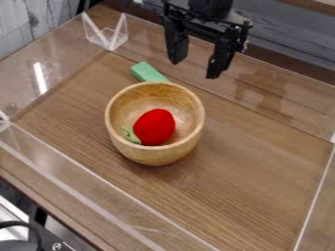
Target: Put the green block in the brown bowl
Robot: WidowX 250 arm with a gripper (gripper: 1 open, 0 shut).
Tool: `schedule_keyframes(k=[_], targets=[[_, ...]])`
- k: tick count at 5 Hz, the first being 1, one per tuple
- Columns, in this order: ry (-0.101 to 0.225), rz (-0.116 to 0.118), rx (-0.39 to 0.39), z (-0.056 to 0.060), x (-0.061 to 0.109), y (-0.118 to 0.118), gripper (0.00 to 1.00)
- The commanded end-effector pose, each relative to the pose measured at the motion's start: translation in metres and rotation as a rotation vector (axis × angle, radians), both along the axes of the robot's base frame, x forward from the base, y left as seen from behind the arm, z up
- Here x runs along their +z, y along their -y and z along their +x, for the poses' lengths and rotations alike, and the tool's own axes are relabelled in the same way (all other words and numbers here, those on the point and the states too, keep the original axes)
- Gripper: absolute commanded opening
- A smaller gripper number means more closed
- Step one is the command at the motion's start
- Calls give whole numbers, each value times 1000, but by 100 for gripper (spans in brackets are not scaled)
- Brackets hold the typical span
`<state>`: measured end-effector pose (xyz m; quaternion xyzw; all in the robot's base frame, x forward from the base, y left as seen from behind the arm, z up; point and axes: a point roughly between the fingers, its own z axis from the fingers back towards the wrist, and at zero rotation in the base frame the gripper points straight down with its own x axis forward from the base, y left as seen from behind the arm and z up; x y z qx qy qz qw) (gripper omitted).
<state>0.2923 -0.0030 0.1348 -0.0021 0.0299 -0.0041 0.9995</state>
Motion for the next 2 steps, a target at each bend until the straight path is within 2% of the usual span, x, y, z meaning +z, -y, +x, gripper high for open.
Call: schedule_keyframes(k=[1,2], targets=[[-19,2,-59,1,-6,-6,100],[-31,0,-211,5,-10,-19,100]])
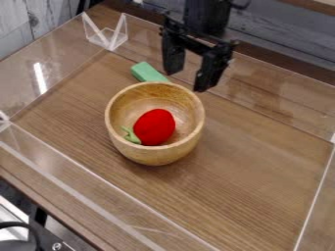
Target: Put the green block in the brown bowl
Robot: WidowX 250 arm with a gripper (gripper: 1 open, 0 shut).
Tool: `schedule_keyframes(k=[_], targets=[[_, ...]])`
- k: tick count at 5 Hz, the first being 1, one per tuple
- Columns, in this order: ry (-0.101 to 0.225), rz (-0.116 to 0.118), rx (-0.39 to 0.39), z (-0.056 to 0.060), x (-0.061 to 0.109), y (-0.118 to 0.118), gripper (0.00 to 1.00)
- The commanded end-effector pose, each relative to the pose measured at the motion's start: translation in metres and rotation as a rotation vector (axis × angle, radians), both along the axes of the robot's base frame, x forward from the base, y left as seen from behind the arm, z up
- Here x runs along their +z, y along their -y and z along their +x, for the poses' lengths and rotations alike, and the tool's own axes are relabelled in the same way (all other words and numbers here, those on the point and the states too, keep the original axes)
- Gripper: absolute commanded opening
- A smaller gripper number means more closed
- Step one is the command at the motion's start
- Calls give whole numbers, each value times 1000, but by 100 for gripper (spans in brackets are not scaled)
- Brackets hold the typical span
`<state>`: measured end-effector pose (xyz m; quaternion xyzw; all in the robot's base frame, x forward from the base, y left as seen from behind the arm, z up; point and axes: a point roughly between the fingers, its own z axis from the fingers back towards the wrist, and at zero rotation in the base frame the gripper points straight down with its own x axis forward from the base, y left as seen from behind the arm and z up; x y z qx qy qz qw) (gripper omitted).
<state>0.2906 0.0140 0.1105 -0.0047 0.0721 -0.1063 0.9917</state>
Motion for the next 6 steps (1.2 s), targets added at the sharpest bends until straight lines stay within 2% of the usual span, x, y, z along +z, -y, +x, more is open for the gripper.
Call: schedule_keyframes(k=[1,2,3,4,6], targets=[[61,-4,-144,7,15,-16,100],[66,-9,-248,4,15,-28,100],[72,-6,-302,3,13,-43,100],[80,5,-356,6,8,-60,100],[81,21,-348,17,-6,-78,100]])
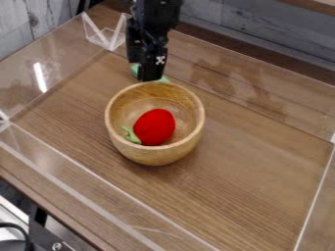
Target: Put the green block in the brown bowl
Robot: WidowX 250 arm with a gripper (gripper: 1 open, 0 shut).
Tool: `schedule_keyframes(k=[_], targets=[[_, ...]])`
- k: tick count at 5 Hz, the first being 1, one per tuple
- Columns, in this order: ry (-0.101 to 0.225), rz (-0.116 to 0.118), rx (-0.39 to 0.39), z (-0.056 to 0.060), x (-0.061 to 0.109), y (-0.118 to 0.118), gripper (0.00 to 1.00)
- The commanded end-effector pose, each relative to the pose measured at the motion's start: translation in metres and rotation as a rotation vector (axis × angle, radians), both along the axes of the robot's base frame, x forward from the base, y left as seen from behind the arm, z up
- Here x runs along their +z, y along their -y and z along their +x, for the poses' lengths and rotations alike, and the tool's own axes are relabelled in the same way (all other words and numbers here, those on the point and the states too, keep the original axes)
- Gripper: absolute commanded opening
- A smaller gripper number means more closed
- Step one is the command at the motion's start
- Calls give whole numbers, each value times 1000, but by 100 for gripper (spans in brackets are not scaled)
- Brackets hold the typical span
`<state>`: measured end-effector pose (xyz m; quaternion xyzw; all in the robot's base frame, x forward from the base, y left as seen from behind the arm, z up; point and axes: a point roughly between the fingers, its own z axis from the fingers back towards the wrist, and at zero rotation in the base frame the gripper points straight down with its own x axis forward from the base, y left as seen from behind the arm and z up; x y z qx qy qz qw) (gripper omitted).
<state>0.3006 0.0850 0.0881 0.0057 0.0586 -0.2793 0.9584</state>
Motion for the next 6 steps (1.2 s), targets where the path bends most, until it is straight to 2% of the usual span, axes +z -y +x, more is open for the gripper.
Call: schedule_keyframes(k=[1,2,6], targets=[[60,22,7,12,9,-11,100],[61,23,10,15,2,-15,0],[65,14,-2,32,-38,-34,0]])
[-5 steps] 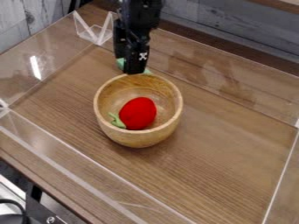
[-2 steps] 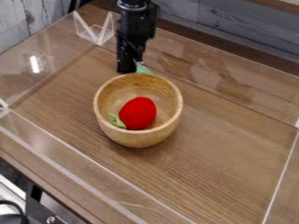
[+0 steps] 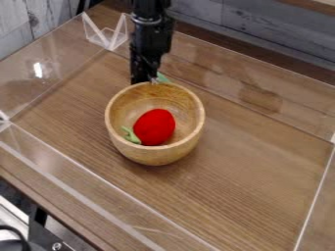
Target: Put the green block in the brown bowl
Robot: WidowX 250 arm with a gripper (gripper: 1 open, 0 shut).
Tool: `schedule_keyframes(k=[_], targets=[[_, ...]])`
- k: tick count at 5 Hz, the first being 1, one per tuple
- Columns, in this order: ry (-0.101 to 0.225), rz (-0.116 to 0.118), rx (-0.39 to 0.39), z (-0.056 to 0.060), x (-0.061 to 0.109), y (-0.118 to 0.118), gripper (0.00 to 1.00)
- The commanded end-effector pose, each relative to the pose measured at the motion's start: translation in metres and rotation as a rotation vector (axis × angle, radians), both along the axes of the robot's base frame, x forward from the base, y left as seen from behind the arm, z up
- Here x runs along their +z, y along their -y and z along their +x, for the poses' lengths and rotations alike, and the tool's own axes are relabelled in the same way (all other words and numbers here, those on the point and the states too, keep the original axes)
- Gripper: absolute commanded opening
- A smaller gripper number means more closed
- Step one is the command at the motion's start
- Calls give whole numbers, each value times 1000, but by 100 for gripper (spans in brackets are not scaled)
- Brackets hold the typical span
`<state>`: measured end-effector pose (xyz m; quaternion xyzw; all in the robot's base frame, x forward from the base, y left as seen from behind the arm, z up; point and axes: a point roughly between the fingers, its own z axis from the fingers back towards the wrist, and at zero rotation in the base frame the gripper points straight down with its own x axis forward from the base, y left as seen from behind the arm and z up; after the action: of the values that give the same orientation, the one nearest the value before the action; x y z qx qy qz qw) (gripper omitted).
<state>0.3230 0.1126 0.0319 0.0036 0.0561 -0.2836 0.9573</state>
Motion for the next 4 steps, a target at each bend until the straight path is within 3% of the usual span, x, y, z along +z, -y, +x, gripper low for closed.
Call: schedule_keyframes(k=[1,4], targets=[[61,17,7,11,11,-9,0],[63,12,16,13,1,-10,0]])
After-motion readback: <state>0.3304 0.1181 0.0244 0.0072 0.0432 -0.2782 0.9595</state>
